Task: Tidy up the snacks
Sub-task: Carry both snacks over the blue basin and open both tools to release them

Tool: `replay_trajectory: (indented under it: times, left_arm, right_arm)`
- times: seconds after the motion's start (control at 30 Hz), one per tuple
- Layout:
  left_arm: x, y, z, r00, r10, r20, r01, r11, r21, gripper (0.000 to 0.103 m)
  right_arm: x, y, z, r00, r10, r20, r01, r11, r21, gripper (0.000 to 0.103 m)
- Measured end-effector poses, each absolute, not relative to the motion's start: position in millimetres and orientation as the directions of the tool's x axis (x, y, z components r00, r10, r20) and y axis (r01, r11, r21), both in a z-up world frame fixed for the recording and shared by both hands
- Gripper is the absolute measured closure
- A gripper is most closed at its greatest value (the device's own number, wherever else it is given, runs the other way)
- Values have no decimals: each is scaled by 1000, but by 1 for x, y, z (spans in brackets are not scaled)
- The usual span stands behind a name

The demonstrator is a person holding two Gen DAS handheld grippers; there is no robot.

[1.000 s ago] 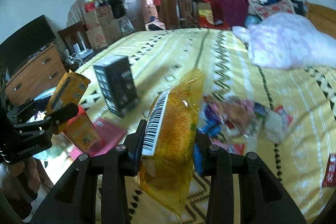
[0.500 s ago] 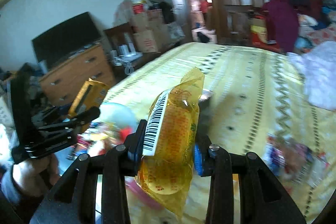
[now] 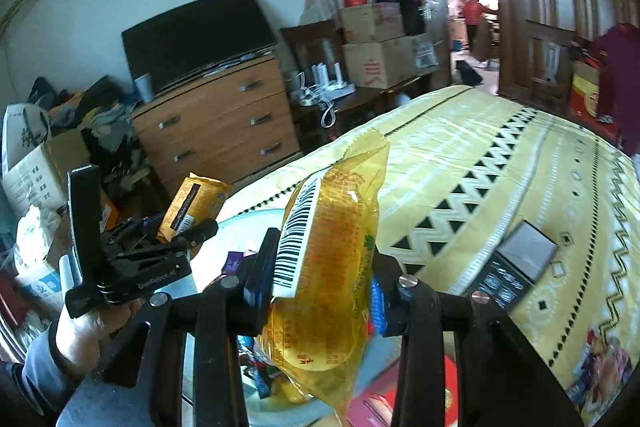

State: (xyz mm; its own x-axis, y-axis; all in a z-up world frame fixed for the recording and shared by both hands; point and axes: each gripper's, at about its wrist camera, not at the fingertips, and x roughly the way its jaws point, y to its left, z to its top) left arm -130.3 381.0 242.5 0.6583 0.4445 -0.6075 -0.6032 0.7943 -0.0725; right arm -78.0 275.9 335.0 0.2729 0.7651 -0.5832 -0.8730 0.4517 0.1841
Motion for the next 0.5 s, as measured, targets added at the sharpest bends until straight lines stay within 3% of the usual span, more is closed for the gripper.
replay_trajectory:
  times: [0.5]
  left_arm:
    - [-141,401,234,650,438,-621,-612,787,-84,33]
  right_arm:
    - [-91,332,319,221,751,-623,-893,412,180,62]
